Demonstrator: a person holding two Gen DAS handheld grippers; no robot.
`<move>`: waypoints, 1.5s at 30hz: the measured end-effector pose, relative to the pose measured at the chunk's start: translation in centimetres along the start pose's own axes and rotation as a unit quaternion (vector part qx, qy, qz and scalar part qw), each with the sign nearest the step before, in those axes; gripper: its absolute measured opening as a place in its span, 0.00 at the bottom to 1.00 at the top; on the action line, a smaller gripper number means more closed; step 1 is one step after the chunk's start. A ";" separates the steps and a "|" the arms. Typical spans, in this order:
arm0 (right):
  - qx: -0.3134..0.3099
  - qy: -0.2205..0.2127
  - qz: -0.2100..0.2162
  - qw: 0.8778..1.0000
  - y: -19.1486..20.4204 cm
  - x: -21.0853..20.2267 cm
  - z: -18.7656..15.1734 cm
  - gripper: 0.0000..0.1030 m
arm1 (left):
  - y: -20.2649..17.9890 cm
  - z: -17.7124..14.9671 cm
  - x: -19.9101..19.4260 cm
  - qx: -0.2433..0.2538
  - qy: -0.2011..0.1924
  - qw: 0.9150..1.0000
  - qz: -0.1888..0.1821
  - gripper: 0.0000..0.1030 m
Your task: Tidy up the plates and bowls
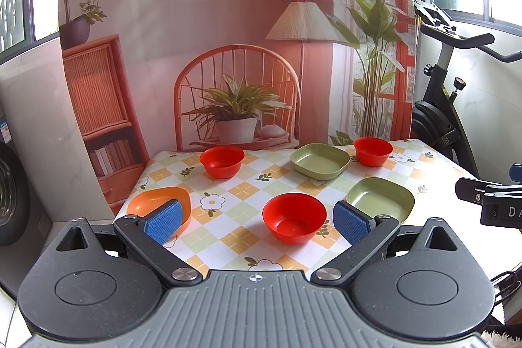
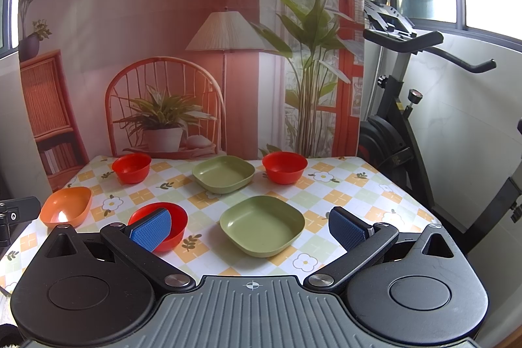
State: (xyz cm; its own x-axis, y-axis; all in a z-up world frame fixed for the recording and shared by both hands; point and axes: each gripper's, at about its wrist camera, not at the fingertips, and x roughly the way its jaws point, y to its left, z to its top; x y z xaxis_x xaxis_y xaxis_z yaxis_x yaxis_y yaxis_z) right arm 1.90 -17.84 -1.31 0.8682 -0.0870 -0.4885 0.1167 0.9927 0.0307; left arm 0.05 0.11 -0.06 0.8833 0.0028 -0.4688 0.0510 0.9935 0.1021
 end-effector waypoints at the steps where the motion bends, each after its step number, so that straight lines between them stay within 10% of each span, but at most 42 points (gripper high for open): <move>1: 0.000 0.000 0.000 1.000 0.0 0.0 0.0 1.00 | 0.0 0.0 0.0 0.000 0.000 1.000 0.000 0.97; 45: 0.001 0.003 0.001 1.000 0.5 0.4 -0.6 1.00 | -0.1 -0.9 0.4 -0.004 0.009 1.000 -0.001 0.97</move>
State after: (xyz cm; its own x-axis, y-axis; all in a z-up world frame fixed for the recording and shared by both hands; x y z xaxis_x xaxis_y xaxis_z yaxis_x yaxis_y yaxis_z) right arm 2.00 -17.36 -1.98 0.8652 -0.0847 -0.4942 0.1164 0.9926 0.0337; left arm -0.09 0.07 -1.07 0.8744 0.0033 -0.4851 0.0491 0.9943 0.0951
